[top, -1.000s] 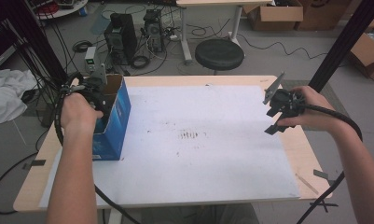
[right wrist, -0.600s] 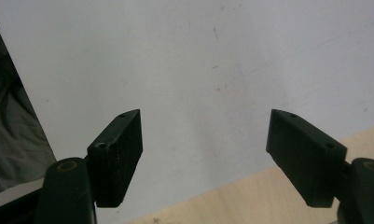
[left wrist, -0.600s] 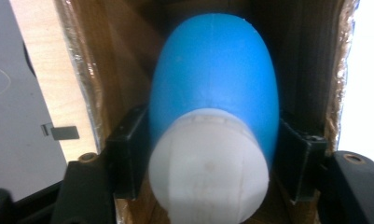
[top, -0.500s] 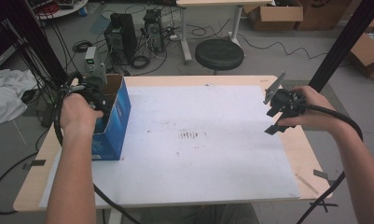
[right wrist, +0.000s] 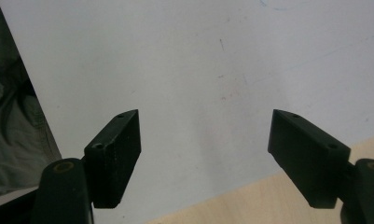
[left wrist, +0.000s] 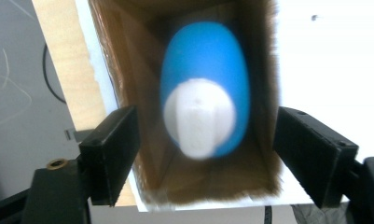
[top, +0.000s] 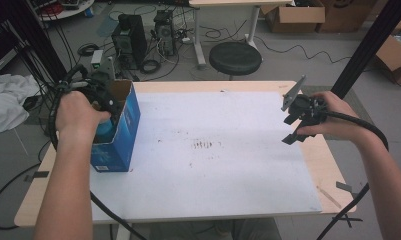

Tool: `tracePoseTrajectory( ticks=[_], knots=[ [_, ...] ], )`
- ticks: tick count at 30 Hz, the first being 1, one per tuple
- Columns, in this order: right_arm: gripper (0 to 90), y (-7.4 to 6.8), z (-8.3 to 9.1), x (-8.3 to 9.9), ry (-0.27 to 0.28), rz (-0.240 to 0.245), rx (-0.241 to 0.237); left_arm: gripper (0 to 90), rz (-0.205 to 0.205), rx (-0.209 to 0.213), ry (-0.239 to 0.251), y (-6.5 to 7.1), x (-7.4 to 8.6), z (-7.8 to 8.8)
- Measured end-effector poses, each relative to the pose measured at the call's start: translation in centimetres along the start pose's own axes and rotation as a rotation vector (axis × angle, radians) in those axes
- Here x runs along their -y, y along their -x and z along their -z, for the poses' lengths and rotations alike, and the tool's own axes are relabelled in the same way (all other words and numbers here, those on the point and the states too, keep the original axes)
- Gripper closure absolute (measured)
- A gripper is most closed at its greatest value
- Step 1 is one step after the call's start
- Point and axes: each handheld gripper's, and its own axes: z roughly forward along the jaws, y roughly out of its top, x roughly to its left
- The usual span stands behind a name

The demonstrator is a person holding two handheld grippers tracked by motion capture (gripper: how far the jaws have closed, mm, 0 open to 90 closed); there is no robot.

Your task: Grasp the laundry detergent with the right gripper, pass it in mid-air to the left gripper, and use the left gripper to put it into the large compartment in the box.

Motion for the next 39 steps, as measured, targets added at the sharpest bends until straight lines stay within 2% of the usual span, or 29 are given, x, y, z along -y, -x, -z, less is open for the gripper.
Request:
tracePoseTrajectory(
  ticks=[1,2,3,8,10,13,14,15,16,17,18,19,20,21,22,28,34,39],
  knots=[
    [24.9,-0.1,0.0,-0.1,-0.001,0.001,-0.001,19.5,-0.031,0.008,0.021,0.8,0.0,1.0],
    [24.9,-0.1,0.0,-0.1,-0.001,0.001,-0.001,18.8,-0.031,0.008,0.021,0.8,0.0,1.0],
    [24.6,-0.1,0.0,-0.2,0.001,0.000,-0.004,18.8,-0.048,0.017,0.030,1.3,0.0,1.4],
    [23.8,-0.1,0.2,-0.4,0.007,0.004,-0.009,15.9,-0.161,0.042,0.086,4.4,-0.3,2.9],
    [23.7,-0.2,0.4,-0.5,0.013,0.007,-0.012,15.7,-0.205,0.063,0.108,5.8,-0.5,3.2],
    [23.2,-0.3,0.6,-0.7,0.016,0.011,-0.013,15.4,-0.274,0.059,0.128,7.9,-0.7,3.3],
    [23.1,-0.4,0.8,-0.8,0.020,0.011,-0.017,15.4,-0.316,0.078,0.140,9.2,-0.9,3.3],
    [23.1,-0.4,0.8,-0.8,0.020,0.011,-0.017,15.3,-0.316,0.078,0.140,9.2,-0.9,3.3],
    [22.4,-0.5,0.9,-0.9,0.021,0.015,-0.017,15.4,-0.336,0.081,0.150,9.8,-0.9,3.3],
    [22.4,-0.5,0.9,-0.9,0.021,0.015,-0.017,15.4,-0.352,0.092,0.158,10.3,-0.9,3.2],
    [21.6,-0.6,1.1,-1.1,0.027,0.022,-0.020,15.4,-0.384,0.127,0.173,11.4,-1.1,3.0],
    [21.6,-0.6,1.1,-1.1,0.027,0.022,-0.020,15.4,-0.384,0.127,0.173,11.4,-1.1,3.0],
    [21.5,-0.7,1.3,-1.2,0.035,0.025,-0.025,15.4,-0.413,0.156,0.192,12.3,-1.2,2.8],
    [21.5,-0.7,1.3,-1.2,0.035,0.025,-0.025,15.3,-0.413,0.156,0.192,12.3,-1.2,2.8],
    [21.2,-0.8,1.4,-1.4,0.045,0.035,-0.024,15.3,-0.435,0.168,0.208,13.1,-1.3,2.6],
    [20.9,-1.1,2.1,-1.8,0.057,0.040,-0.032,15.3,-0.462,0.195,0.226,14.5,-1.8,1.8],
    [20.9,-1.4,2.6,-2.2,0.057,0.049,-0.025,15.2,-0.479,0.195,0.206,15.3,-2.3,0.2],
    [21.1,-1.4,2.6,-2.3,0.052,0.049,-0.023,15.2,-0.489,0.192,0.196,15.5,-2.5,-0.4]
  ],
)
